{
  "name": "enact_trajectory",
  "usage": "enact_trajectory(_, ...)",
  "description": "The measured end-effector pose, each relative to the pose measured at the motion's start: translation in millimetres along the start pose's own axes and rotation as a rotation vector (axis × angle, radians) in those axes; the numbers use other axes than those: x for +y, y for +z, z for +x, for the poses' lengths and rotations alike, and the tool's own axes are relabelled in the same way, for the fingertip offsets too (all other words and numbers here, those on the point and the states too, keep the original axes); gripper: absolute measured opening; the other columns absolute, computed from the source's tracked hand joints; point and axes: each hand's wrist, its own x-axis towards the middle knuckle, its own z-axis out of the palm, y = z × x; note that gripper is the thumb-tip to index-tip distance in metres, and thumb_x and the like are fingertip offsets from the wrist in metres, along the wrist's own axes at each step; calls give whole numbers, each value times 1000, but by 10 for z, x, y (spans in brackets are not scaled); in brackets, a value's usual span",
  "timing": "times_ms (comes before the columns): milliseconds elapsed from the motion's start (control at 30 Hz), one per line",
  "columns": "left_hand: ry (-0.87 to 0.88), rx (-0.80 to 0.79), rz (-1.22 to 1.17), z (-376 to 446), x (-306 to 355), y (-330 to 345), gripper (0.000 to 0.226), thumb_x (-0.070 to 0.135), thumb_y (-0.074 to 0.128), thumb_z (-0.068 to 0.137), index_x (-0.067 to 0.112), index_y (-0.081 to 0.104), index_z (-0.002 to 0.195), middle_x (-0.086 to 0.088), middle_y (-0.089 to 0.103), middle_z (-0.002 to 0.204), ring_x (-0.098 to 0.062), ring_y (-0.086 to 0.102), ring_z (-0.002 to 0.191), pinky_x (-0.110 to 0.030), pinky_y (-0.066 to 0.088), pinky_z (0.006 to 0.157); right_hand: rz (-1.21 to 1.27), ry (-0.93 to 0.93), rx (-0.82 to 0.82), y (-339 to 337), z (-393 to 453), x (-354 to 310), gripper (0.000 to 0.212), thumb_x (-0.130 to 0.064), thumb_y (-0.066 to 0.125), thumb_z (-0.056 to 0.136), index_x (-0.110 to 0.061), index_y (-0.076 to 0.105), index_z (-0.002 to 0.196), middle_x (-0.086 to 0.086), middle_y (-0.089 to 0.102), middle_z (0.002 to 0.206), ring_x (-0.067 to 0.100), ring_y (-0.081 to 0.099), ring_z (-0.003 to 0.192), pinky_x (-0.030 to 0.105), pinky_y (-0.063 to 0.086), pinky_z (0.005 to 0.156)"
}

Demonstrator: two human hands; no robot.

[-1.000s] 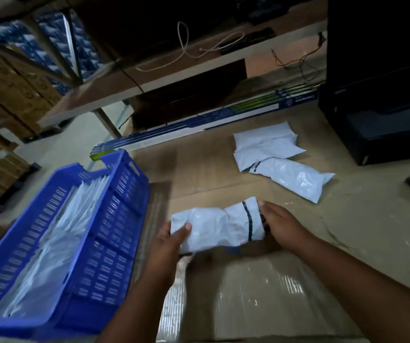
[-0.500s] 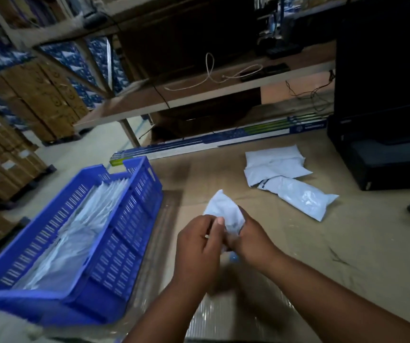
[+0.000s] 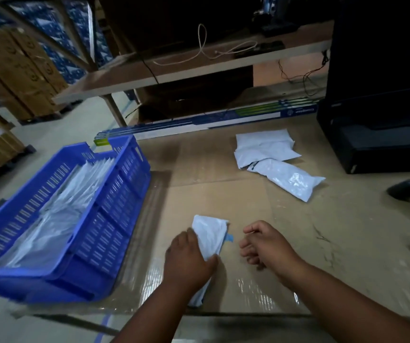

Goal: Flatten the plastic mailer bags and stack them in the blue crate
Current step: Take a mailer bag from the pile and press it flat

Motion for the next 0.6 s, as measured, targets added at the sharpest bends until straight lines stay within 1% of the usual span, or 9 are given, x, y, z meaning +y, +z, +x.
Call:
enact_trajectory(67, 153, -52, -25, 56, -11, -1, 91, 74, 50, 76, 21, 42, 149, 0, 53, 144, -28, 50, 135, -47, 37, 113, -105, -91, -12, 39, -15, 26, 20, -2, 51, 98, -16, 62, 106, 19, 74, 90, 16, 62, 57, 20, 40, 46)
enact_trajectory(100, 235, -100, 3, 92, -1, -32, 94, 75, 48, 78, 23, 36, 155, 2, 45, 154, -30, 40, 145, -57, 25, 119, -193, -183, 13, 36, -9, 55, 22, -3, 55, 97, -22, 66, 101, 10, 75, 89, 13, 66, 61, 21, 44, 50)
enact_trajectory(167, 424, -156, 95, 190, 42, -103, 94, 69, 48, 77, 29, 29, 160, 8, 30, 165, -32, 17, 158, -74, 1, 118, -393, -399, 114, -21, 26, 119, 21, -7, 64, 93, -28, 68, 91, -8, 73, 89, 7, 68, 78, 25, 52, 68)
enact_trajectory(200, 514, -169, 131, 238, 73, -138, 93, 62, 51, 75, 31, 30, 160, 9, 28, 167, -33, 11, 160, -78, -4, 116, -472, -491, 152, -53, 40, 132, 19, -10, 67, 92, -29, 67, 91, -13, 71, 92, 5, 67, 85, 25, 52, 76)
enact_trajectory(233, 578, -192, 149, 268, 104, -147, 93, 55, 55, 71, 34, 31, 159, 10, 27, 168, -32, 9, 161, -78, -3, 116, -548, -582, 183, -97, 43, 131, 17, -13, 67, 92, -29, 67, 95, -15, 68, 97, 4, 64, 92, 25, 51, 81)
enact_trajectory(300, 621, -235, 133, 302, 149, -114, 93, 50, 60, 69, 35, 34, 157, 7, 29, 167, -28, 17, 159, -71, 15, 118, -712, -727, 208, -185, 58, 119, 17, -23, 64, 92, -31, 65, 107, -15, 62, 111, 10, 60, 104, 29, 49, 89)
enact_trajectory(367, 599, -214, 71, 261, 183, -37, 90, 53, 59, 73, 32, 37, 158, 2, 32, 167, -26, 27, 155, -60, 34, 113, -921, -708, 102, -235, 74, 150, 34, -35, 60, 93, -28, 62, 127, -7, 59, 132, 19, 54, 121, 34, 47, 101)
enact_trajectory(467, 498, -150, -5, 118, 229, 31, 91, 58, 48, 81, 22, 33, 164, -3, 31, 170, -25, 29, 156, -58, 35, 116, -1179, -602, -75, -170, 76, 264, 62, -54, 39, 99, -26, 45, 154, 3, 36, 166, 26, 32, 152, 41, 27, 125)
enact_trajectory(600, 401, -86, -91, -6, 248, 20, 94, 61, 49, 84, 11, 35, 162, -13, 34, 168, -29, 32, 155, -53, 35, 120, -1364, -536, -155, -82, 108, 301, 80, -60, 3, 94, -29, 19, 166, 0, 10, 176, 20, 5, 162, 48, 8, 130)
